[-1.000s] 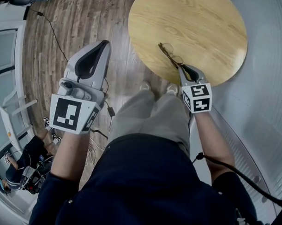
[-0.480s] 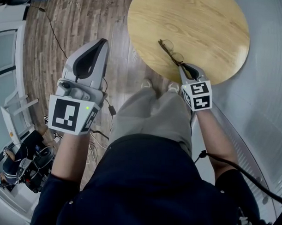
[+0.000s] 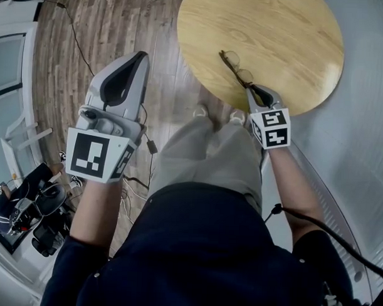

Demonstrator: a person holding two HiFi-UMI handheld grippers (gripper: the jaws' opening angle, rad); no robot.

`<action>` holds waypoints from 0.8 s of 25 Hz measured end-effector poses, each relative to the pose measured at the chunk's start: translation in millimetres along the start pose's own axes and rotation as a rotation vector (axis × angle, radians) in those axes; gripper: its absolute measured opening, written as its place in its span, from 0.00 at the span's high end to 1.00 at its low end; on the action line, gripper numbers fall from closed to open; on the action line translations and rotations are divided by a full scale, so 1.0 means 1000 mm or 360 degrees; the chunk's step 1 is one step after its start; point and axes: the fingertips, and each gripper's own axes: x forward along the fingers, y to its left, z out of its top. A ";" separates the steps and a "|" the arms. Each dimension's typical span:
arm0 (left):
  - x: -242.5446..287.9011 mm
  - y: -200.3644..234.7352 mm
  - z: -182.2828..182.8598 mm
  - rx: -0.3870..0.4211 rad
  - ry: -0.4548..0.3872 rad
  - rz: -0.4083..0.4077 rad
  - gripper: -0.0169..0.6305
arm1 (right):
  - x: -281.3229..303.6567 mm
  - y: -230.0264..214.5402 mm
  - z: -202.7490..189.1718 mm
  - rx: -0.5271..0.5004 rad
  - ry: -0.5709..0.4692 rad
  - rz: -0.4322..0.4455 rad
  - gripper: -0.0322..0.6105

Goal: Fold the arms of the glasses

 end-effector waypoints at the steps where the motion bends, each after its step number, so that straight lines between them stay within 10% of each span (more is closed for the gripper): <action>1: 0.000 0.000 0.000 -0.0001 0.0002 0.0001 0.97 | 0.001 -0.001 0.000 -0.0003 0.0001 0.0000 0.88; 20: -0.007 -0.009 -0.008 -0.0029 0.0013 0.0020 0.97 | 0.016 -0.001 -0.015 0.0029 0.0042 0.0028 0.88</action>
